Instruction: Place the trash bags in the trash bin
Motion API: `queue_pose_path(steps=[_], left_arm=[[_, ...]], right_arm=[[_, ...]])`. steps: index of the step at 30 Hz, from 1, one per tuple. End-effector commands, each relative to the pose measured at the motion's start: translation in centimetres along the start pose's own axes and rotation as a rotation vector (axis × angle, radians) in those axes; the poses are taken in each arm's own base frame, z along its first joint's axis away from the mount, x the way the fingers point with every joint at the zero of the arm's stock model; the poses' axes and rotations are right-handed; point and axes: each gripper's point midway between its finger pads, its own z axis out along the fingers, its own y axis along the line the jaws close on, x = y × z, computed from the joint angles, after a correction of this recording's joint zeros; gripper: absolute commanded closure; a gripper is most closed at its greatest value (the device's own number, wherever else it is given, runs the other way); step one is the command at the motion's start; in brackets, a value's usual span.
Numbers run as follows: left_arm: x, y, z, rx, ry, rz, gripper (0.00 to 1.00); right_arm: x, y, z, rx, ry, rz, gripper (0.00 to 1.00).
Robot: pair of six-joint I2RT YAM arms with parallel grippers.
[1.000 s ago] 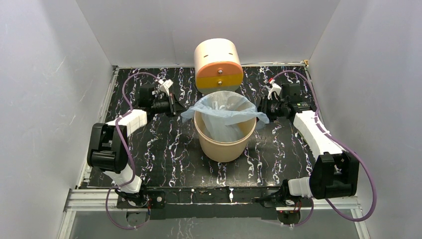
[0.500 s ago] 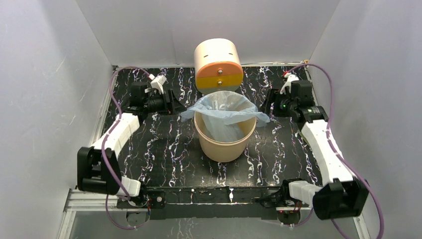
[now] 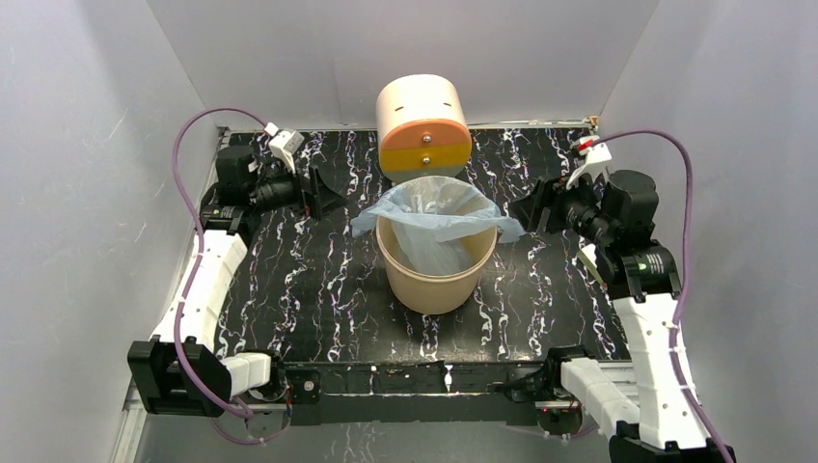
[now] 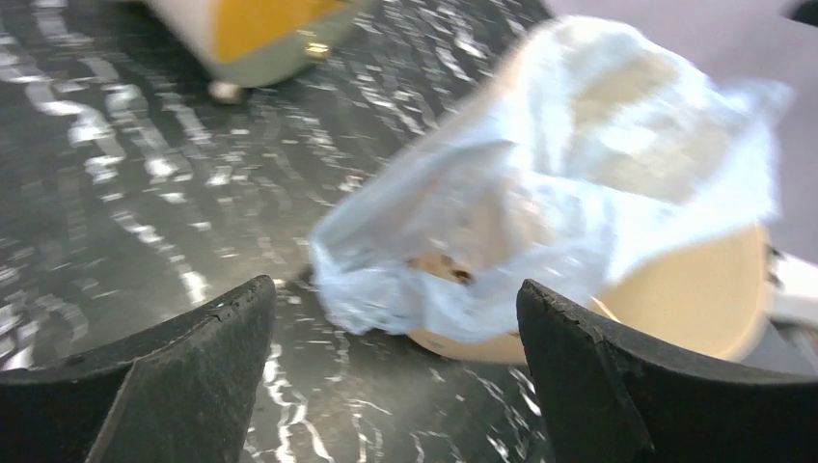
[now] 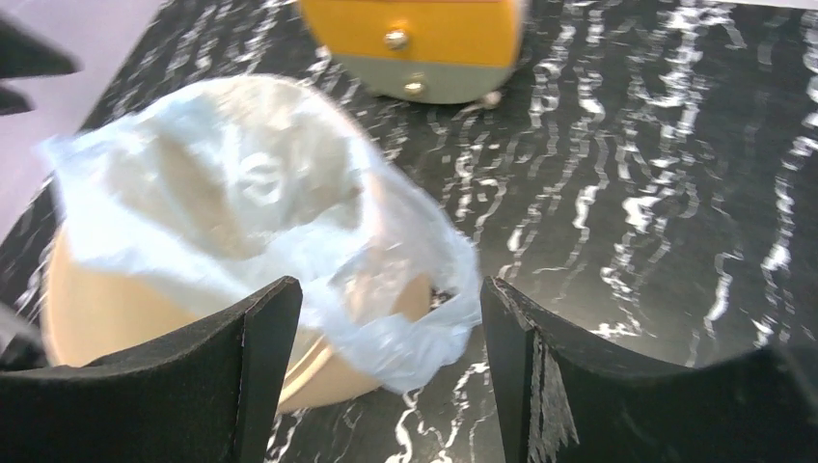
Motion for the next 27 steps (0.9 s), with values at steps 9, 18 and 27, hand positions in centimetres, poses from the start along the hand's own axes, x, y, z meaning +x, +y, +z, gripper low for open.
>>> queue_pose_path(steps=[9,18,27], left_arm=[[2.0,-8.5,-1.6,0.550,0.086,0.027,0.15],[0.5,-7.8,0.1,0.407,0.046,0.137,0.33],[2.1,-9.9,1.1,0.476,0.102,0.128,0.48]], right_arm=[[3.8,6.2,-1.4,-0.426,0.116,-0.074,0.33],[4.3,6.3,-1.1,-0.449,0.153,-0.066,0.51],[4.3,5.1,-0.6,-0.368,0.163,-0.064,0.80]])
